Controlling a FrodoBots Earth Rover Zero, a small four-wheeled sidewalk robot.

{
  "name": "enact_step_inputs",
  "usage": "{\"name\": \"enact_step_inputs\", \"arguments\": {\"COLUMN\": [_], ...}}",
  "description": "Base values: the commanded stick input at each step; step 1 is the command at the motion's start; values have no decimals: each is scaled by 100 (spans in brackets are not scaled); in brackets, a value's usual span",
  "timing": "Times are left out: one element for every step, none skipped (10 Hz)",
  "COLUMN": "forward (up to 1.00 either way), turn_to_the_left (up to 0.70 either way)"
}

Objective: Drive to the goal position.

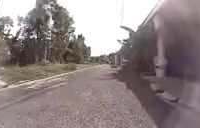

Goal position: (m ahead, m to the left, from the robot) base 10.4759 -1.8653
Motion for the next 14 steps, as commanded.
{"name": "enact_step_inputs", "arguments": {"forward": [85, 85, 85, 85, 85, 85, 85, 85, 85, 85, 85, 85, 85, 85], "turn_to_the_left": [0, 0, 0, 0, 0, 0, 0, 0, 0, 0, 0, 0, 0, 0]}}
